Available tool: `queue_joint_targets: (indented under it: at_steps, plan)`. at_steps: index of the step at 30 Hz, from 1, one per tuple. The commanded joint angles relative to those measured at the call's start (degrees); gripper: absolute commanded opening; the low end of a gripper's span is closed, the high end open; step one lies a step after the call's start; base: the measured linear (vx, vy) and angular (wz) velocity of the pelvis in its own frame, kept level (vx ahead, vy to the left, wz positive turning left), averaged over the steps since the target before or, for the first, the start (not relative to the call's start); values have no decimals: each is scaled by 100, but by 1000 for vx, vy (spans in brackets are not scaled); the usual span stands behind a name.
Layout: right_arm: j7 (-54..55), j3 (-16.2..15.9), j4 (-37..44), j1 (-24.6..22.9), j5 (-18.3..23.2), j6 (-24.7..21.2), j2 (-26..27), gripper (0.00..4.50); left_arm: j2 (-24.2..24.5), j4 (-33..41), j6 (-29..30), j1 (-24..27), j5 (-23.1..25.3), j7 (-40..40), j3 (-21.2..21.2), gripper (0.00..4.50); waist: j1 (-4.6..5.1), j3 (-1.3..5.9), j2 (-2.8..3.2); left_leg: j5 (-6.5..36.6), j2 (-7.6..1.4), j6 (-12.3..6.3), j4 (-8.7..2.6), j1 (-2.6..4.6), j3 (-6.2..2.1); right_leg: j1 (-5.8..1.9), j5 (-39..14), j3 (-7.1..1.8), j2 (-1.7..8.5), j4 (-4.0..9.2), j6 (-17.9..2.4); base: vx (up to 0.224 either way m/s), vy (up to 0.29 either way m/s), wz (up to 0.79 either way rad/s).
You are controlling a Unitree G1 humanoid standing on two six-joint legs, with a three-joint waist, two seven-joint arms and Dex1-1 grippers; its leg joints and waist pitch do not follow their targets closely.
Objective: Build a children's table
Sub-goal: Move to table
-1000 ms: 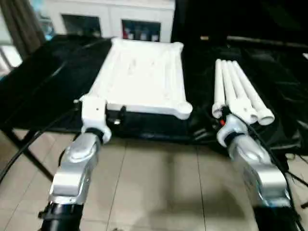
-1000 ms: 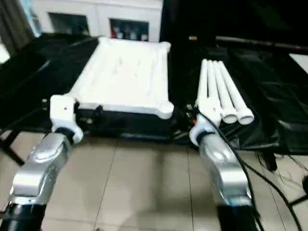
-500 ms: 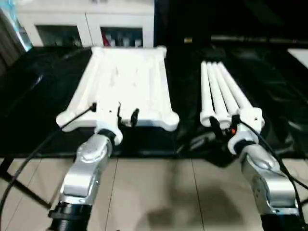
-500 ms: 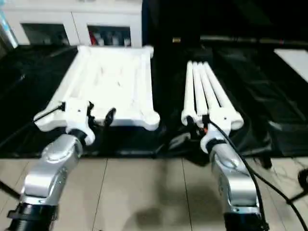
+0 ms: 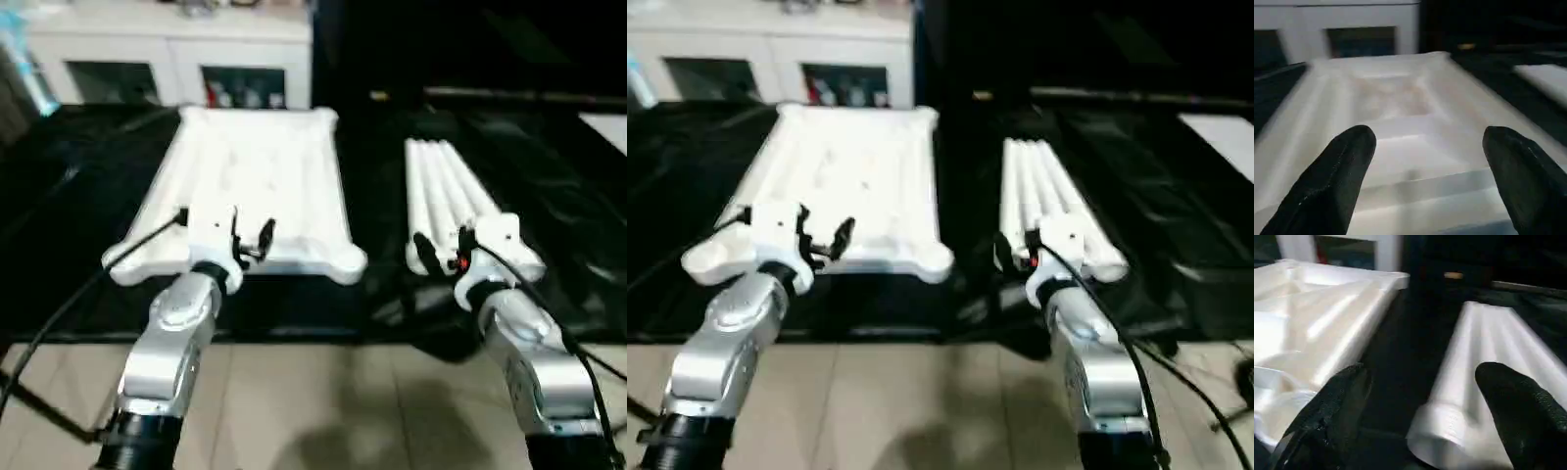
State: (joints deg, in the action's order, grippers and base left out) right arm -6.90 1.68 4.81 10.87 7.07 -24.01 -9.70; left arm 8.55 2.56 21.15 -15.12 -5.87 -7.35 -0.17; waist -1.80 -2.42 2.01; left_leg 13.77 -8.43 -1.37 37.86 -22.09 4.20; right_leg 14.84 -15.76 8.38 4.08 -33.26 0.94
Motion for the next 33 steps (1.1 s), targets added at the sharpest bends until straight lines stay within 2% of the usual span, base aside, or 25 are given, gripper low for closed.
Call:
queue_joint_targets:
  at_steps: [1,2,5,7,8,9,10,12,14,15,16,17,18,19,20,21,22,23,24,26,29,30,31,32,33]
  plan:
    - [58,-5,18,69,89,26,54,388,14,-12,-33,32,27,-50,65,406,206,332,230,1302,-437,-637,-710,668,-223,168,-1957,-156,37,204,-962,176,59,48]
    - [77,52,14,69,153,10,94,388,5,-21,-38,36,33,-52,66,406,318,358,194,1732,-806,-876,-857,1008,-664,556,-935,-274,-63,-483,-732,174,48,28]
    - [68,67,-50,87,59,-2,18,388,17,-77,-75,36,48,-51,20,406,251,317,43,877,-774,-1675,-841,960,-550,972,-97,-481,63,-806,104,134,49,17]
    - [46,62,-58,83,39,14,20,388,21,-89,-82,29,34,-53,10,406,199,246,-122,1020,-474,-1561,-890,744,-168,860,430,-588,179,-393,-80,99,2,3]
    - [40,65,-57,81,34,17,26,388,22,-92,-86,27,31,-53,8,406,149,258,-398,1650,-89,-1145,-747,471,120,479,105,-901,395,100,-214,91,-88,15]
    - [37,64,-52,80,22,19,41,388,23,-105,-93,15,34,-55,3,406,9,218,-514,1628,181,-914,-370,363,295,333,-1403,-1188,569,437,-292,91,-88,15]
    - [31,52,-49,82,1,18,47,388,15,-122,-104,0,36,-68,6,406,-125,313,-513,818,240,-646,168,161,218,-39,-2909,-1568,983,611,-747,101,-89,8]
    - [33,44,-47,86,-7,18,57,388,16,-137,-107,-16,47,-79,4,406,-199,328,-375,-37,141,-186,296,-310,43,-284,-1879,-1430,870,428,-1454,120,-38,-9]
    - [76,10,-50,87,9,-3,48,388,13,-161,-120,-26,66,-123,9,406,-165,270,-151,-382,-60,-125,-174,-162,46,-58,-1309,-1053,502,390,-1870,104,28,2]
    - [93,0,-48,89,5,-25,43,388,13,-165,-121,-27,61,-138,11,406,-52,220,27,-32,-279,-213,-650,70,28,143,-1301,-667,97,244,-1520,101,56,5]
    - [98,-3,-48,90,3,-33,41,388,13,-166,-121,-27,59,-143,11,406,108,271,74,116,-454,-345,-741,276,-179,278,-1086,-537,-111,-31,-1317,146,76,2]
    - [96,-1,-44,90,4,-39,43,388,13,-167,-121,-28,54,-146,11,406,195,396,154,165,-625,-598,-728,769,-408,592,-795,-464,-124,-299,-1156,157,69,3]
    - [77,-5,12,49,7,-133,43,388,15,-173,-131,-16,60,-165,-21,406,271,361,125,166,-860,-1622,-760,980,-678,919,-415,-492,16,-692,-485,157,69,3]
    - [89,-6,37,32,-13,-207,44,388,18,-177,-139,-12,61,-182,-39,406,230,331,65,-118,-835,-2046,-718,983,-581,1083,-228,-529,98,-746,-151,116,47,8]
    - [95,37,43,16,32,-257,82,388,22,-179,-141,-6,58,-202,-56,406,259,362,98,-194,-1001,-1516,-683,1166,-182,1265,-117,-566,176,-704,-197,99,5,-15]
    - [56,69,46,-5,63,-228,89,388,24,-171,-141,8,70,-211,-84,406,204,264,-115,278,-905,-938,-853,910,178,1019,296,-554,224,-561,-341,99,5,-15]
    - [1,68,51,-22,57,-190,66,388,19,-164,-145,21,83,-209,-104,406,97,237,-353,1454,-459,-440,-728,852,625,821,-61,-783,251,-37,-813,98,-70,-46]
    - [1,68,51,-22,57,-190,66,388,19,-164,-145,21,83,-209,-104,406,97,237,-353,1454,-459,-440,-728,852,625,821,-61,-783,251,-37,-813,156,-100,-47]
    - [-47,37,70,-25,27,-153,19,388,0,-172,-151,29,85,-213,-109,406,-310,234,-574,1135,83,-291,263,29,421,-209,-1781,-1665,1072,486,-1803,156,-100,-47]
    - [-61,17,75,-17,14,-143,-9,388,-4,-174,-156,32,88,-214,-115,406,-278,322,-405,73,62,-106,374,-229,160,-222,-1159,-1553,890,330,-1854,128,-56,-18]
    - [-102,-7,70,18,24,-157,-50,388,-14,-165,-155,33,96,-221,-111,406,-198,290,-218,-741,-22,-141,-122,-223,147,-7,-850,-1042,440,344,-1910,91,-13,-5]
    - [-198,-30,47,44,6,-87,-113,388,-18,-162,-156,42,104,-215,-106,406,-159,305,16,-638,-222,-246,-541,-3,140,135,-1123,-751,144,301,-1514,97,37,-5]
    - [-322,-73,17,65,-24,15,-195,388,-22,-162,-151,50,111,-202,-99,406,89,212,68,374,-555,-449,-786,143,-158,289,-1130,-562,-77,-9,-1164,123,62,-8]
    - [-389,-75,9,70,-19,70,-234,388,-22,-160,-164,54,111,-203,-95,406,127,291,146,1156,-820,-724,-821,637,-389,591,-771,-531,3,-262,-1107,114,46,0]
    - [-425,-74,6,72,-13,101,-255,388,-23,-158,-173,57,113,-206,-93,406,231,334,78,589,-883,-1262,-789,695,-499,668,-38,-542,114,-403,-953,114,46,0]
